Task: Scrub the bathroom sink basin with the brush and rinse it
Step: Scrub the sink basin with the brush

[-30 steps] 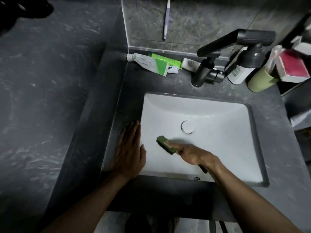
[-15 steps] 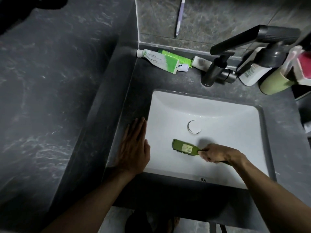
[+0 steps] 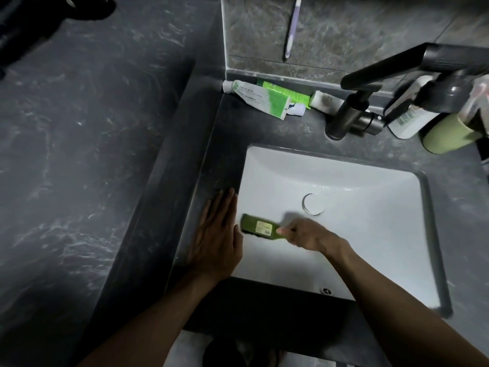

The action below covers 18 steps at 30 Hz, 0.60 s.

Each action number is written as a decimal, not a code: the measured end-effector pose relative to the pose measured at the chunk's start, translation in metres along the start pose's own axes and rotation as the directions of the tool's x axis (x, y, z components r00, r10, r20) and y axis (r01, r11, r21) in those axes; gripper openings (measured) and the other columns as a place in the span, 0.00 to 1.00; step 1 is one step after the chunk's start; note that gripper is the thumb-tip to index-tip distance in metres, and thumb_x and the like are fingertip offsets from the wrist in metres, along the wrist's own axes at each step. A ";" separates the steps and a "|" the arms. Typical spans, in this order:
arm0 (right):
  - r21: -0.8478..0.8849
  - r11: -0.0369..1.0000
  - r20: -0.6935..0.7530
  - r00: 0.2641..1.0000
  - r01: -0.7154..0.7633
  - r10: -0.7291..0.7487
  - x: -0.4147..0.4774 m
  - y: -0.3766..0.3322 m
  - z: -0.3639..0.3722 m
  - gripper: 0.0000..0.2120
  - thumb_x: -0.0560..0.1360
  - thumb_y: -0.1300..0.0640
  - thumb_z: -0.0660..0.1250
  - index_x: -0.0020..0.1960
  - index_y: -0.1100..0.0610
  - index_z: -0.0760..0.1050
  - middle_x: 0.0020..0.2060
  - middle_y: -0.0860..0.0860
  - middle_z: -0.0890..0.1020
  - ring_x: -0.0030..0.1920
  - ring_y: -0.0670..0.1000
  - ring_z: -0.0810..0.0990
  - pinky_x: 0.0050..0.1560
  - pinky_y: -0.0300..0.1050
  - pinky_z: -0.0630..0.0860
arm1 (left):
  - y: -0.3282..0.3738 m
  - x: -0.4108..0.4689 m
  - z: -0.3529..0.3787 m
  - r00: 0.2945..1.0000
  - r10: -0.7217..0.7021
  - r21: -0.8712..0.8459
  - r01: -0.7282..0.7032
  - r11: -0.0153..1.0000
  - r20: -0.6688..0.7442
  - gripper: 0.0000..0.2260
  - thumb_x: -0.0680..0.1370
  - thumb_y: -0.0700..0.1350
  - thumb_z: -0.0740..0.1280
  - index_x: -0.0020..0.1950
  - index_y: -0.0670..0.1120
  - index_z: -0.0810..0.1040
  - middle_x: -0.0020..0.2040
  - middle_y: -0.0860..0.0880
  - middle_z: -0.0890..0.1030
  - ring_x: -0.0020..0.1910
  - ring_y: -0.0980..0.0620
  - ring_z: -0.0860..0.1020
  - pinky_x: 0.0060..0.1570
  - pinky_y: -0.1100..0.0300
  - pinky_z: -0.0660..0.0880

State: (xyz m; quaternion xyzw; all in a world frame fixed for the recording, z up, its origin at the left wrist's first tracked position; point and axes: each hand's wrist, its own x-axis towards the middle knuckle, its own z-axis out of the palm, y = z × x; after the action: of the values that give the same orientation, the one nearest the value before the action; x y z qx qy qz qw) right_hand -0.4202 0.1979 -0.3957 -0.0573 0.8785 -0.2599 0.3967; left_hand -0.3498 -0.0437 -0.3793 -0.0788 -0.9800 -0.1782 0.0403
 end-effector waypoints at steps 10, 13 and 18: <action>-0.266 0.964 -0.093 0.995 0.000 -0.025 0.005 -0.010 0.006 0.19 0.74 0.28 0.57 0.44 0.38 0.79 0.45 0.42 0.81 0.47 0.49 0.80 0.50 0.45 0.75 | -0.001 0.001 -0.003 1.000 0.015 -0.010 -0.015 1.000 0.010 0.29 0.83 0.51 0.53 0.83 0.42 0.56 0.83 0.46 0.55 0.82 0.49 0.53 0.80 0.47 0.56; -0.334 0.924 -0.277 0.956 -0.187 0.093 0.001 0.020 -0.005 0.39 0.73 0.25 0.39 0.55 0.51 0.78 0.51 0.49 0.83 0.51 0.53 0.82 0.45 0.42 0.72 | -0.001 0.001 -0.002 1.000 0.020 0.004 -0.020 1.000 0.008 0.29 0.84 0.51 0.53 0.83 0.42 0.55 0.83 0.46 0.55 0.82 0.49 0.54 0.80 0.48 0.54; -0.103 0.986 0.018 0.991 -0.130 0.133 -0.023 -0.006 0.015 0.21 0.77 0.34 0.61 0.34 0.47 0.75 0.33 0.46 0.77 0.39 0.50 0.77 0.40 0.41 0.68 | -0.001 0.001 -0.005 0.999 0.038 0.024 -0.038 0.999 0.005 0.29 0.83 0.49 0.55 0.83 0.41 0.55 0.83 0.45 0.55 0.82 0.47 0.55 0.80 0.46 0.55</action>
State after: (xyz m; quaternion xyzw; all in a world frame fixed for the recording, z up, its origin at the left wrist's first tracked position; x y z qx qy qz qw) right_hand -0.3942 0.1931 -0.3859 -0.0225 0.8875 -0.1877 0.4203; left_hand -0.3506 -0.0460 -0.3748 -0.0973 -0.9805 -0.1652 0.0424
